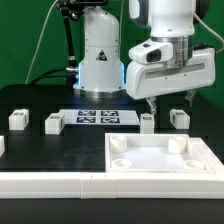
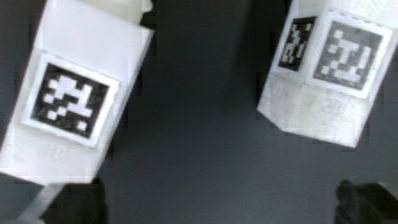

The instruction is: Assemble one leg

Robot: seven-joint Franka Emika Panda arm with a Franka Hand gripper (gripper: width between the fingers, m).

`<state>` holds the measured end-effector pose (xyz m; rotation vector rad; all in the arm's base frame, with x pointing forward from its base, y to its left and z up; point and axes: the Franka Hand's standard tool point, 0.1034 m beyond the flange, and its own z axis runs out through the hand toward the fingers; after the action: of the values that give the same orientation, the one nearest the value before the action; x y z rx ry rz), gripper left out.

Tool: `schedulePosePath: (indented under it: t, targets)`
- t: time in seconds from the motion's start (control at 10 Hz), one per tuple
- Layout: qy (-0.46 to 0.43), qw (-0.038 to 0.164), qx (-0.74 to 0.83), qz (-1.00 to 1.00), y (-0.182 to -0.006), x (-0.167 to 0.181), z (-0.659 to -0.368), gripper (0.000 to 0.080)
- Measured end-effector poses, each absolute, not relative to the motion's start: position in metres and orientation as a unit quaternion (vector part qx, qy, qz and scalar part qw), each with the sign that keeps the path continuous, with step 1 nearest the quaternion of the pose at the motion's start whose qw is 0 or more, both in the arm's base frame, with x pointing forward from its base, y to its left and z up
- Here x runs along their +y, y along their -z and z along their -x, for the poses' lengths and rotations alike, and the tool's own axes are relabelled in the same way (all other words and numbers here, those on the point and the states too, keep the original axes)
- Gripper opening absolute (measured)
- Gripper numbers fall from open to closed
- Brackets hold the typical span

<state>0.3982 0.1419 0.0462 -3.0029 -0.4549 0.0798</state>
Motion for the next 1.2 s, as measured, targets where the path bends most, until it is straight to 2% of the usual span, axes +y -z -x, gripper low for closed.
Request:
schedulePosePath:
  t: [0.3,0.5,0.8,1.1,1.2]
  targets:
    - [-0.047,0.051,-0.146,0.987,-0.042,0.144,-0.391,0.0648]
    - [-0.134,0.035,-0.134,0.981,-0.041,0.165,-0.367,0.0648]
    - [-0.261,0.021,-0.139,0.955,-0.044,0.181,-0.357,0.0648]
    - [-0.389,0.015,-0.134,0.911,-0.036,0.176,-0.354,0.0648]
    - [-0.418,0.005,-0.128,0.899,-0.031,0.174,-0.353,0.0648]
